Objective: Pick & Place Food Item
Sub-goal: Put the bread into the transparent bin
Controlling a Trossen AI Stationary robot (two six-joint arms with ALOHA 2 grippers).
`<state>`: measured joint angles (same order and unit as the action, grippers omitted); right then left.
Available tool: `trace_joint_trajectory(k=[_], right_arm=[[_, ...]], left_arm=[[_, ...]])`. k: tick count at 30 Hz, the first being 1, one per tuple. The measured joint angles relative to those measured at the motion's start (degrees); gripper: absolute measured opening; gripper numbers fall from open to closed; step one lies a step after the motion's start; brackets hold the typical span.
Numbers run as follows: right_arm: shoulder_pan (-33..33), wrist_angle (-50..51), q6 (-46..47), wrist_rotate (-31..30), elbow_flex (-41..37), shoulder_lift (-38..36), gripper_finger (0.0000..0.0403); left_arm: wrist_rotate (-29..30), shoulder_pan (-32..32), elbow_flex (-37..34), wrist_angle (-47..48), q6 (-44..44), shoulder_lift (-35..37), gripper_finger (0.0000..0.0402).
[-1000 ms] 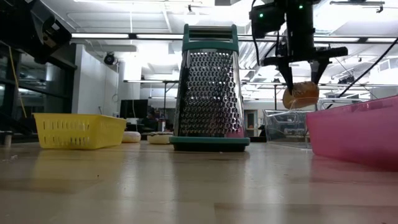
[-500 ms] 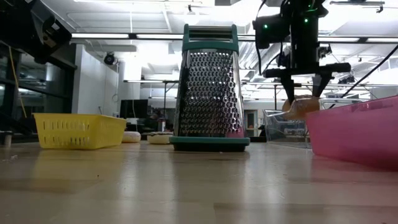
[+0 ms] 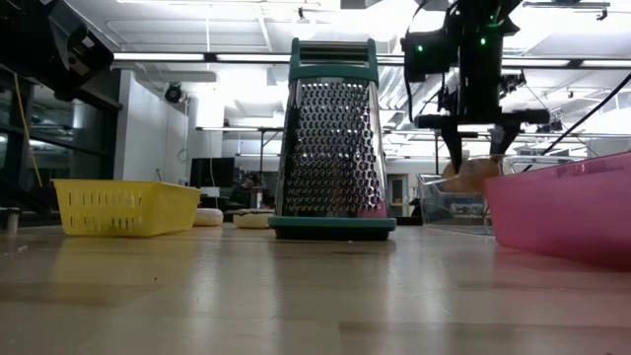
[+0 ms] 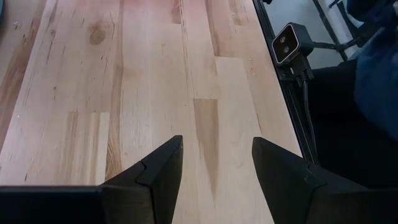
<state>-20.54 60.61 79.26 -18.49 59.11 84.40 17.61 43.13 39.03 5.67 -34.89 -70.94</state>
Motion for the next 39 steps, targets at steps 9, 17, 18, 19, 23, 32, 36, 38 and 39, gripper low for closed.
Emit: trace_joint_trajectory(k=[9,17,18,19,23,32,36,38,39], right_arm=[[-1.7,-5.6,-1.7,4.0,-5.0,0.0,0.0221],[-1.7,-8.7,-4.1,5.4,-7.8,0.0,0.0221],[-1.7,-8.7,-4.1,5.4,-7.9,0.0,0.0221],[-1.7,-8.5,-4.1,5.4,-7.9,0.0,0.0221],[-1.7,-8.2,-4.0,5.4,-7.9,0.0,0.0221],[-1.7,-8.1,-3.9,5.0,-7.9,0.0,0.0221],[-1.7,-7.5,-3.9,4.3,-7.9,0.0,0.0237],[-1.8,-7.2,-3.9,3.8,-7.9,0.0,0.0254],[-2.0,-7.1,-3.9,3.7,-7.9,0.0,0.0263]], left_arm=[[0.0,0.0,0.0,0.0,0.0,0.0,0.0189],[0.0,0.0,0.0,0.0,0.0,0.0,0.0189],[0.0,0.0,0.0,0.0,0.0,0.0,0.0189],[0.0,0.0,0.0,0.0,0.0,0.0,0.0189],[0.0,0.0,0.0,0.0,0.0,0.0,0.0189],[0.0,0.0,0.0,0.0,0.0,0.0,0.0189],[0.0,0.0,0.0,0.0,0.0,0.0,0.0189],[0.0,0.0,0.0,0.0,0.0,0.0,0.0189],[0.0,0.0,0.0,0.0,0.0,0.0,0.0189]])
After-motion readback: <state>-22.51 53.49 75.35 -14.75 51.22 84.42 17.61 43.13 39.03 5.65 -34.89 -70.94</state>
